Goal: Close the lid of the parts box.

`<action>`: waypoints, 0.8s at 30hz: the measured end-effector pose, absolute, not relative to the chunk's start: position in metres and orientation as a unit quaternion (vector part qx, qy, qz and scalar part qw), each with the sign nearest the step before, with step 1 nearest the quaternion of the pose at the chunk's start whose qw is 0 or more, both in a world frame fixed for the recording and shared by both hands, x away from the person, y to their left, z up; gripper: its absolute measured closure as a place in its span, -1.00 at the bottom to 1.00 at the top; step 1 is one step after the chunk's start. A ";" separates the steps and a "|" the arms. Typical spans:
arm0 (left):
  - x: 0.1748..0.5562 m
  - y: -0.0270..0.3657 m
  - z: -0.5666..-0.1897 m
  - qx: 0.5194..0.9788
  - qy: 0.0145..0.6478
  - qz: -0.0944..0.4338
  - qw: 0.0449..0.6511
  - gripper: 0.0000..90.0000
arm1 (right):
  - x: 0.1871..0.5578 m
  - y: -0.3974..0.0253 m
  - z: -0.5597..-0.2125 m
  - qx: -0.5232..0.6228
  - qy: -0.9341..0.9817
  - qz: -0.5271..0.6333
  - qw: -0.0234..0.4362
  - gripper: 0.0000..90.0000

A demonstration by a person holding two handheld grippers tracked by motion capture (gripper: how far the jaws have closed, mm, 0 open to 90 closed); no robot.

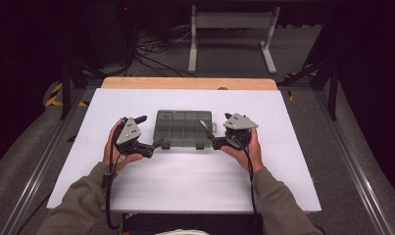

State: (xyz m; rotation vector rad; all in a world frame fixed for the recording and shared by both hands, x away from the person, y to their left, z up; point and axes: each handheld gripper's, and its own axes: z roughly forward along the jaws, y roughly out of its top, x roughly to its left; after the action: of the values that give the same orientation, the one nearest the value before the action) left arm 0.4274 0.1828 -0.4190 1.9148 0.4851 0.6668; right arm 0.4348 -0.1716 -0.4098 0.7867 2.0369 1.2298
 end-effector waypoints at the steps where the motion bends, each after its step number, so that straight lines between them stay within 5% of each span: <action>1: 0.427 0.184 -0.419 0.793 0.202 0.274 0.505 -0.91 | 0.434 -0.172 -0.409 0.297 0.773 0.465 0.314 -0.84; 24: 0.410 0.191 -0.416 0.798 0.190 0.280 0.499 -0.91 | 0.416 -0.178 -0.399 0.279 0.770 0.474 0.323 -0.83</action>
State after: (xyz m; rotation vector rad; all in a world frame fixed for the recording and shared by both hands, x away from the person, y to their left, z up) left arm 0.4097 0.1906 -0.4163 1.9295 0.4595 0.6778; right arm 0.4158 -0.1777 -0.3993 0.7328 2.0203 1.2450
